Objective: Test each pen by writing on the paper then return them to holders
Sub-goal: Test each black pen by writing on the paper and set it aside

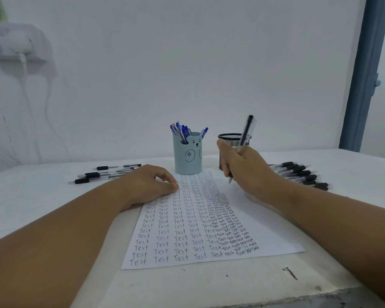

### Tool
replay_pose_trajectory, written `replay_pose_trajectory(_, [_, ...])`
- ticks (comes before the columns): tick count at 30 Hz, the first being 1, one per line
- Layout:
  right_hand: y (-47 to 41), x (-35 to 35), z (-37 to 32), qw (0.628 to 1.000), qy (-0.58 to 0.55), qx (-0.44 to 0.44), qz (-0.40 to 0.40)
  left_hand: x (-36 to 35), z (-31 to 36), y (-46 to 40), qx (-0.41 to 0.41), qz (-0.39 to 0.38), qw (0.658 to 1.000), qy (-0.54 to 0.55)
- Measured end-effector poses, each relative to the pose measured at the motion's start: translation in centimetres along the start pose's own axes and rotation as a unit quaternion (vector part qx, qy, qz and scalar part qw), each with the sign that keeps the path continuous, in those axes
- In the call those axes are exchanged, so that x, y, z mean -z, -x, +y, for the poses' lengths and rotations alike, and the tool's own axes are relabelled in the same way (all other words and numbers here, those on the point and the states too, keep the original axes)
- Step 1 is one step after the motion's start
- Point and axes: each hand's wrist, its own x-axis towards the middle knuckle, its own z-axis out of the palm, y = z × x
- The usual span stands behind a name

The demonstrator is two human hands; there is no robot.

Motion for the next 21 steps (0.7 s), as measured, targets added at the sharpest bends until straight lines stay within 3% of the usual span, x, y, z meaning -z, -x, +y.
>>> replay_pose_trajectory(5, [-0.2, 0.12, -0.08, 0.996, 0.066, 0.053, 0.021, -0.04, 0.07, 0.12, -0.006, -0.001, 1.0, 0.005])
replay_pose_trajectory(9, [-0.08, 0.16, -0.16, 0.995, 0.054, 0.079, -0.003, -0.06, 0.22, 0.24, -0.009, -0.001, 1.0, 0.009])
replay_pose_trajectory(15, [-0.13, 0.17, 0.17, 0.985, 0.13, 0.103, -0.046, -0.1, 0.34, 0.26, -0.009, -0.001, 1.0, 0.008])
replay_pose_trajectory(21, [-0.28, 0.19, 0.1, 0.989, 0.107, 0.101, -0.001, -0.03, 0.36, 0.26, -0.005, -0.004, 1.0, 0.005])
